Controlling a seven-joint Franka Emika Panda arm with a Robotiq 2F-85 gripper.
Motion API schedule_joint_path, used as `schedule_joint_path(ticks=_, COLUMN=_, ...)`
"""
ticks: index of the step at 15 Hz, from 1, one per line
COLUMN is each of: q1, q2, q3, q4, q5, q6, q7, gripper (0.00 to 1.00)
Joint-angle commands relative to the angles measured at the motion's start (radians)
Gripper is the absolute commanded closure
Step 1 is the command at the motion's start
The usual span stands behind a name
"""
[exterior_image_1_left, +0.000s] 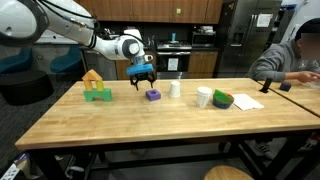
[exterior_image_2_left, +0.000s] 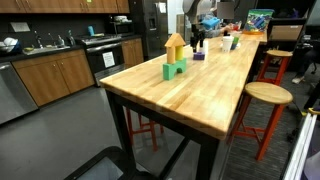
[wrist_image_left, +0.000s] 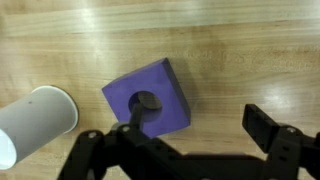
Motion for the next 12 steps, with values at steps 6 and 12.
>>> schedule_joint_path(ticks=6, q1=-0.015, q2=-0.033, q3=0.021, q4=-0.034, q5=-0.052, q6=0.029, q7=-0.108, gripper=0.00)
schedule_joint_path(ticks=12, q1=-0.017, q2=-0.031, q3=0.025, q4=-0.062, q5=-0.036, q6=0.031, q7=-0.095, gripper=0.00)
